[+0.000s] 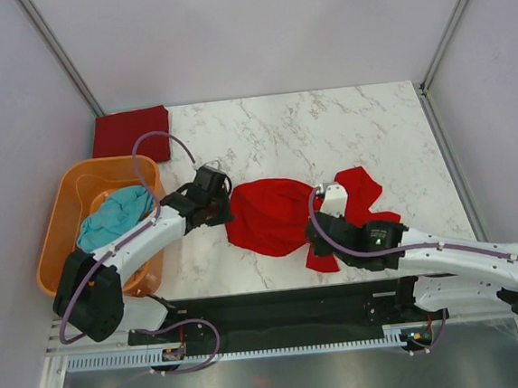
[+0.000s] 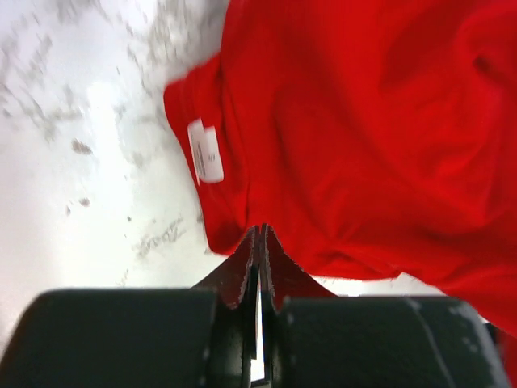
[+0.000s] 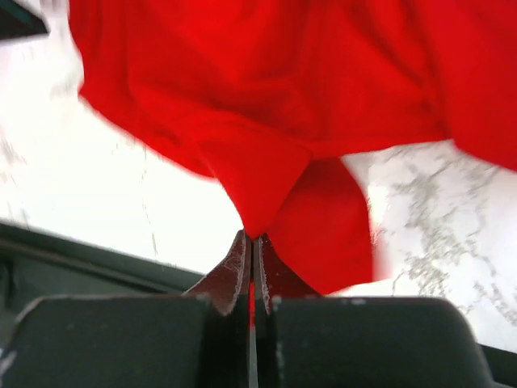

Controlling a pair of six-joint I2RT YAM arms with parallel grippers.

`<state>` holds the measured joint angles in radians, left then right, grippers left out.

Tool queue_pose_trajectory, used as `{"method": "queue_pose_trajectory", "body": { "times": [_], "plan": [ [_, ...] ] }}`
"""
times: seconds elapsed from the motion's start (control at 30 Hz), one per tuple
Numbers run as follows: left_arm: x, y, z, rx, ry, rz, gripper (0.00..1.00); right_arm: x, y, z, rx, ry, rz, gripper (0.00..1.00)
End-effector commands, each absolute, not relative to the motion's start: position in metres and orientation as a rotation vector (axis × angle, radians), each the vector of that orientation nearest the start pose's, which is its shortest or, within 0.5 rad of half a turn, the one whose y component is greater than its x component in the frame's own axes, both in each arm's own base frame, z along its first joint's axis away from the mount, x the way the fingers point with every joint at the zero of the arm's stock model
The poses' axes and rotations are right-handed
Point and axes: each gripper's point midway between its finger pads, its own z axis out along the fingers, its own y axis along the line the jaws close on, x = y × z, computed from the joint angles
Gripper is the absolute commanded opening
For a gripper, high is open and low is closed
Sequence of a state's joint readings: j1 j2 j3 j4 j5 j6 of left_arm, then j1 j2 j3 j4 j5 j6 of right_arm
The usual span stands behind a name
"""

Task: Fold and stack the t-shirts
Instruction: Flatten the tshirt out

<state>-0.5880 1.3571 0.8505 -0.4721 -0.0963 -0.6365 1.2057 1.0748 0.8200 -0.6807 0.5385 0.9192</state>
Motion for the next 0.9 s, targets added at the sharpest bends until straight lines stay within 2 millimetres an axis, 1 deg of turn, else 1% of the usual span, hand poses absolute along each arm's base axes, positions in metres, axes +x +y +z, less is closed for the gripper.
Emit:
{"method": "queue_pose_trajectory", "body": {
  "times": [0.0,0.03,0.07,0.13,0.17,0.2,0.23,0.27,0.33,0.37,0.43,0.47,0.63,0.7,0.73,0.8,0.83,0.87],
  "plan": [
    [0.283,-0.174,0.103,-0.067,2.523,-0.263,0.02,0.176,0.203,0.154,-0.008,2.317,0.307,0.0],
    [0.283,-0.176,0.108,-0.056,2.515,-0.283,0.02,0.182,0.2,0.158,0.016,2.312,0.309,0.0],
    [0.279,-0.18,0.109,-0.048,2.525,-0.325,0.03,0.183,0.201,0.16,0.0,2.314,0.328,0.0],
    [0.272,-0.183,0.111,-0.069,2.529,-0.371,0.14,0.185,0.203,0.164,0.005,2.312,0.349,0.0],
    [0.264,-0.184,0.108,-0.075,2.543,-0.404,0.24,0.185,0.204,0.164,0.005,2.318,0.36,0.0],
    [0.26,-0.185,0.105,-0.082,2.55,-0.416,0.29,0.185,0.206,0.165,0.002,2.32,0.378,0.0],
    [0.255,-0.187,0.102,-0.093,2.561,-0.438,0.34,0.186,0.204,0.164,0.01,2.322,0.372,0.0],
    [0.248,-0.186,0.093,-0.096,2.58,-0.443,0.42,0.188,0.202,0.163,0.018,2.321,0.365,0.0],
    [0.244,-0.191,0.085,-0.099,2.585,-0.478,0.48,0.19,0.197,0.158,0.03,2.327,0.344,0.0],
    [0.236,-0.191,0.075,-0.097,2.614,-0.497,0.5,0.19,0.197,0.156,0.028,2.331,0.343,0.0],
    [0.233,-0.195,0.069,-0.113,2.613,-0.53,0.52,0.19,0.198,0.153,0.017,2.339,0.352,0.0],
    [0.229,-0.193,0.062,-0.121,2.626,-0.533,0.53,0.19,0.199,0.152,0.015,2.341,0.354,0.0],
    [0.23,-0.197,0.038,-0.152,2.651,-0.524,0.54,0.191,0.198,0.146,0.013,2.349,0.344,0.0],
    [0.235,-0.2,0.033,-0.162,2.65,-0.523,0.54,0.19,0.199,0.145,0.012,2.353,0.349,0.0],
    [0.236,-0.201,0.026,-0.166,2.671,-0.507,0.54,0.19,0.198,0.144,0.011,2.354,0.347,0.0],
    [0.243,-0.205,0.024,-0.166,2.67,-0.501,0.5,0.19,0.199,0.143,0.01,2.358,0.352,0.0],
    [0.244,-0.206,0.02,-0.151,2.686,-0.492,0.43,0.191,0.199,0.145,0.014,2.355,0.357,0.0],
    [0.25,-0.21,0.025,-0.134,2.671,-0.497,0.22,0.191,0.198,0.146,0.014,2.355,0.36,0.0]
  ]
}}
